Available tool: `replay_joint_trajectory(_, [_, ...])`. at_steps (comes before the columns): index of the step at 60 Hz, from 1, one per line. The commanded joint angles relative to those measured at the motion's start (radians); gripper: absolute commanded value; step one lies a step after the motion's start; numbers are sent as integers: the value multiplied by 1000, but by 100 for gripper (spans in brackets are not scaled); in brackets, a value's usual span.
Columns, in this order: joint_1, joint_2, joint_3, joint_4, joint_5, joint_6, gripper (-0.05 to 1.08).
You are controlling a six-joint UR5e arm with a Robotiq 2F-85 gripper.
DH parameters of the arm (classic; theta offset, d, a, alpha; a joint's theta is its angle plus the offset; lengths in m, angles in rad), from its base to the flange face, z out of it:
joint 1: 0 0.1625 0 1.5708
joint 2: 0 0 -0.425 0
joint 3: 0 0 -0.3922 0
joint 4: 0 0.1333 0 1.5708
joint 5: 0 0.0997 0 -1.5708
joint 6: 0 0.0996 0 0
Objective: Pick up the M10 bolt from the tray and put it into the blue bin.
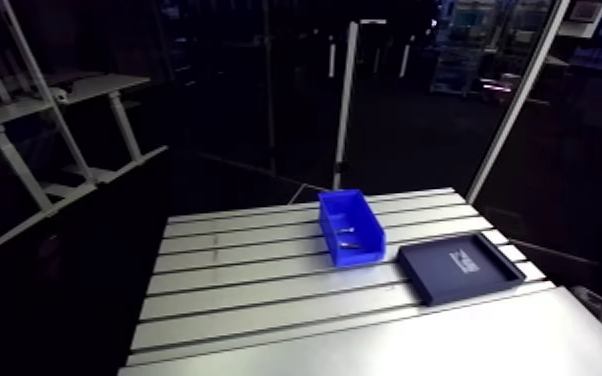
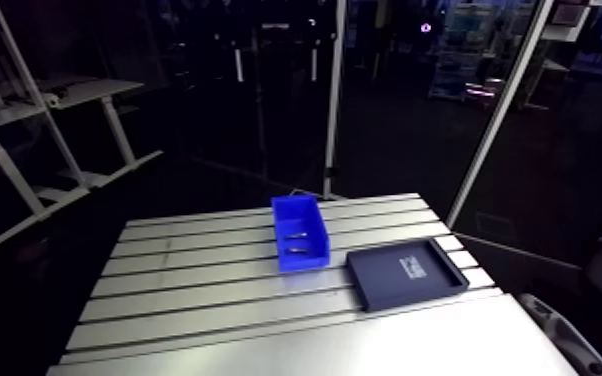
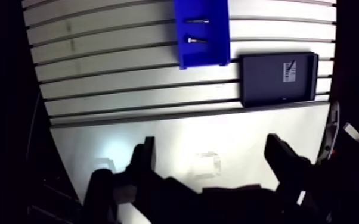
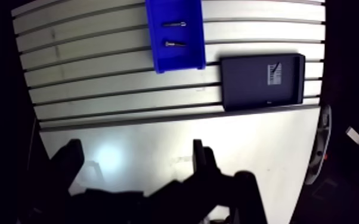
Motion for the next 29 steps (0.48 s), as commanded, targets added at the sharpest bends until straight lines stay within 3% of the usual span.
replay_joint_trajectory(1, [-1,-2,-4,3,-3,2,1])
replay_joint_trajectory(29, [1,-3,-1,2,-4,2,1])
